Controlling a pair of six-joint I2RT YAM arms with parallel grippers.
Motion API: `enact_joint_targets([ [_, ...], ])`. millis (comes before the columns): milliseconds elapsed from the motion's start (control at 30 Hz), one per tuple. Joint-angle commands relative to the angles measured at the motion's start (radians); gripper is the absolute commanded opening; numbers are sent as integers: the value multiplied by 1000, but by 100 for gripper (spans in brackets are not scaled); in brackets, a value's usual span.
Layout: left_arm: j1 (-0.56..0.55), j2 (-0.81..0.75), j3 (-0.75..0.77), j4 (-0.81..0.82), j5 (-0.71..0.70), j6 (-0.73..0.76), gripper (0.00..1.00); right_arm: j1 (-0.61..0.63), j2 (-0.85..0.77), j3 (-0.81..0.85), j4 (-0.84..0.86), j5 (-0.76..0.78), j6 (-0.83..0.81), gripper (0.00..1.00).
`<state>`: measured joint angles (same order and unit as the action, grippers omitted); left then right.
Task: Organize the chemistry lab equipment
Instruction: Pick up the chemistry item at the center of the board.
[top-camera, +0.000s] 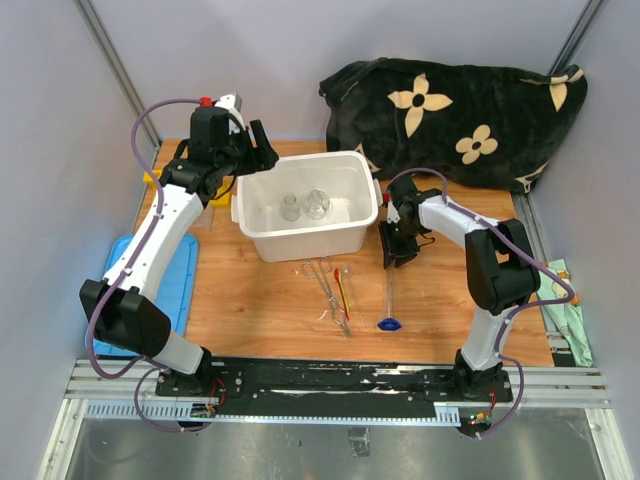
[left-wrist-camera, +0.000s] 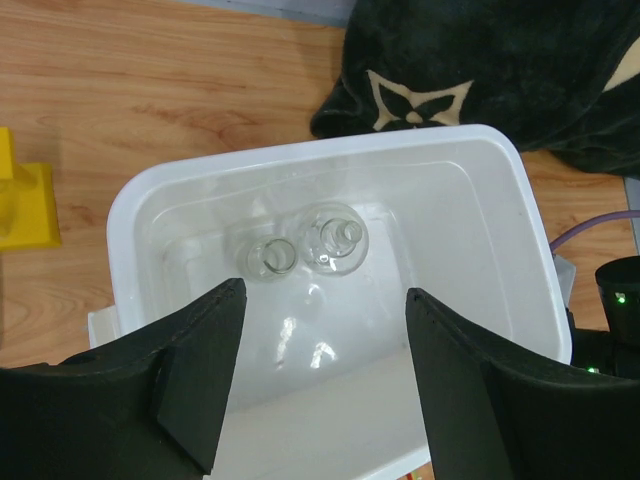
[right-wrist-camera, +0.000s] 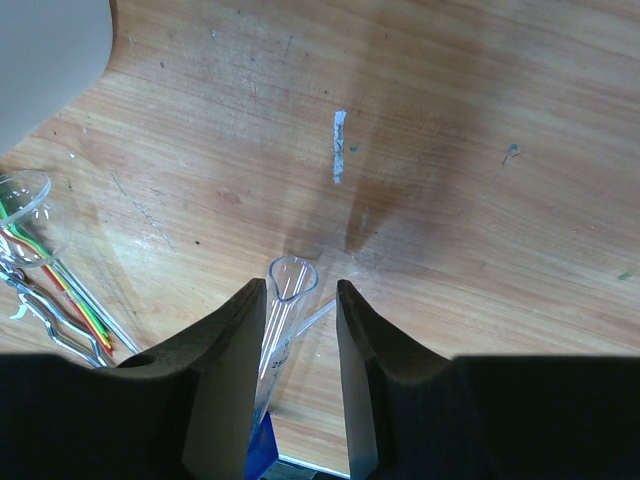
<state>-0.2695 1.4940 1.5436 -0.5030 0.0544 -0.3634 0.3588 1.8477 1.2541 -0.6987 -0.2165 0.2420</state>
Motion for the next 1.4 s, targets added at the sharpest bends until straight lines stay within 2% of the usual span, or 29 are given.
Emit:
enact_joint_targets([
  [0,3,-32,-4,16,-9,12,70,-10,19,27,-9,-6,-20,35],
  [867,3,-31,-21,18,-18,22,70,-2,47,36,-35,-13,-25,33],
  [1133,3,-40,-40,36,-22,17,70,-1,29,44,-60,14,-17,19],
  [1367,3,-28,-36,52,-3,9,70,-1,-93,98,-141,90,4,18],
])
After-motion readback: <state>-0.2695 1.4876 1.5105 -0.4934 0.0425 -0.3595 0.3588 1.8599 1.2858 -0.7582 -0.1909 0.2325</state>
